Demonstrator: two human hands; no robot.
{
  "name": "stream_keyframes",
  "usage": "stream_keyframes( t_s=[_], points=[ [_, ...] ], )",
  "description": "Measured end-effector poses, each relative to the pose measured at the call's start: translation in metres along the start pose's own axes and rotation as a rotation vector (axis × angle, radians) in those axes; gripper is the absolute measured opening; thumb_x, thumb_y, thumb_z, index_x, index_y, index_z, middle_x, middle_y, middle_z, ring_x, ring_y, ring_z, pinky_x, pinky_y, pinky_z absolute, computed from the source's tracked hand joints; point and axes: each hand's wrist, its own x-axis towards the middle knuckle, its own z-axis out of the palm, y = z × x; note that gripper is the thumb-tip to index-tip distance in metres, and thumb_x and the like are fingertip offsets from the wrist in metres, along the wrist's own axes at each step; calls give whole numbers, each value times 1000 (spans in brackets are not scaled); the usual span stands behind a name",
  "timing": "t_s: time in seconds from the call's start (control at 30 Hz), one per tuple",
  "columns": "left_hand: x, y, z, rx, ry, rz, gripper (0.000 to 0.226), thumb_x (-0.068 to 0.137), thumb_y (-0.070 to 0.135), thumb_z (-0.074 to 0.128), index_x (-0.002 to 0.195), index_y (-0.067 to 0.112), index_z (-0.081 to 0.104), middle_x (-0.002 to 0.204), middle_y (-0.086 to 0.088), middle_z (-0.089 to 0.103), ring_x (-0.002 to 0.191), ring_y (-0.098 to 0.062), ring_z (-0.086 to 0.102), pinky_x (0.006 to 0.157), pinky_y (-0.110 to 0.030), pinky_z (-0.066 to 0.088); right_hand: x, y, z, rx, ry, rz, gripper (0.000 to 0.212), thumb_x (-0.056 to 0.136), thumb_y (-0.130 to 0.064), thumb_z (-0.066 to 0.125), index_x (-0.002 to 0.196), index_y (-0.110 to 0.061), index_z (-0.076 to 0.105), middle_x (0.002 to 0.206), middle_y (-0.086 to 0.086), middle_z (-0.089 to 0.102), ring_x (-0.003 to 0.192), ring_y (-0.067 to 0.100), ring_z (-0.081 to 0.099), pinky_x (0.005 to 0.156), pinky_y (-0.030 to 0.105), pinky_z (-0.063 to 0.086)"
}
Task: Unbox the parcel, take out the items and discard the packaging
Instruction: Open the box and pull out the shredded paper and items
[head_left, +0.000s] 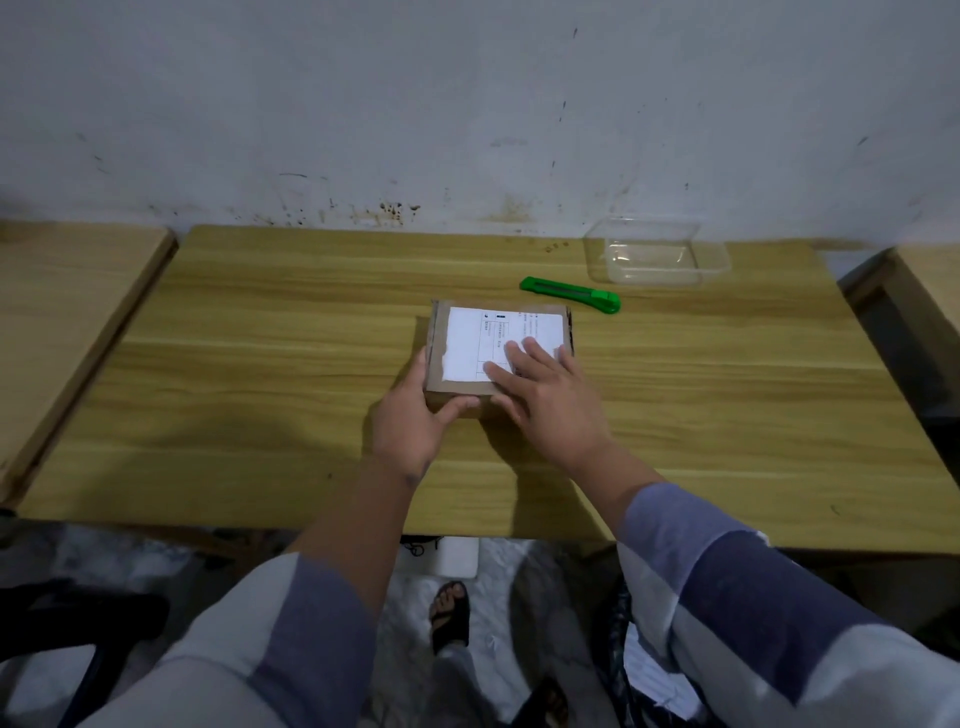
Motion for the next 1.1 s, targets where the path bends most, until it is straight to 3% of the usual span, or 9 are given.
stream_keyframes(
  t_s=[0.13, 0.33, 0.4, 0.5, 0.6, 0.7, 0.8, 0.87, 1.1],
  points=[
    [1, -2, 2, 60, 28, 7, 95, 72, 64, 66, 150, 28, 24, 131, -3, 62, 117, -25, 58, 92, -44, 52, 3, 3, -1, -28, 15, -55, 33, 89, -26, 59, 121, -19, 63, 126, 14, 63, 122, 37, 55, 97, 56, 46],
    [-1, -2, 3, 55, 18, -14, 95, 72, 67, 64, 149, 29, 25, 132, -2, 61, 119, -24, 58, 94, -44, 51, 3, 0, -7, -37, 102, -104, 37, 90, -27, 39, 108, -16, 69, 110, 12, 71, 108, 37, 64, 82, 52, 53],
    [-2, -1, 2, 60, 14, -20, 95, 71, 69, 63, 149, 29, 26, 131, -2, 62, 118, -24, 59, 93, -44, 52, 4, 2, -7, -33, 159, -117, 31, 89, -25, 46, 105, -16, 70, 106, 11, 72, 104, 36, 66, 78, 52, 55],
    [-3, 2, 0, 57, 25, -12, 89, 71, 69, 61, 145, 28, 33, 126, 0, 65, 114, -23, 61, 88, -39, 53, 7, 0, -10, 35, 225, -69, 23, 84, -17, 61, 105, -16, 72, 108, 11, 74, 104, 36, 68, 81, 54, 55],
    [-3, 5, -1, 50, 25, -12, 85, 72, 66, 63, 143, 28, 37, 124, 2, 66, 111, -22, 63, 84, -36, 52, 10, 3, -14, 99, 234, -50, 27, 88, -27, 56, 108, -18, 71, 113, 8, 72, 109, 32, 66, 88, 52, 54],
    [-3, 6, -4, 13, -40, -19, 91, 73, 61, 67, 148, 30, 24, 134, 1, 59, 120, -23, 57, 94, -43, 51, 3, 9, -16, 108, 173, -48, 41, 89, -44, 47, 123, -24, 62, 129, 7, 63, 124, 30, 55, 101, 50, 46],
    [-7, 8, -10, -70, -51, -3, 99, 75, 59, 67, 150, 34, 8, 150, -1, 42, 134, -22, 44, 105, -49, 44, -10, 15, -18, 90, 198, 97, 57, 86, -51, 52, 137, -27, 46, 142, 13, 48, 132, 33, 43, 107, 47, 37],
    [-12, 10, -12, -89, 8, 39, 90, 80, 54, 65, 151, 29, 15, 152, 0, 39, 137, -18, 39, 108, -46, 41, -18, 17, -17, 216, 234, 273, 62, 84, -46, 60, 138, -23, 42, 138, 13, 48, 125, 31, 45, 102, 44, 39],
    [-20, 26, -19, -11, 125, 150, 57, 88, 51, 57, 137, 26, 46, 145, 3, 49, 132, -16, 46, 105, -43, 44, -22, 11, -21, 537, 352, 485, 29, 87, -21, 62, 115, -14, 65, 112, 6, 66, 103, 23, 61, 86, 27, 43]
  ],
)
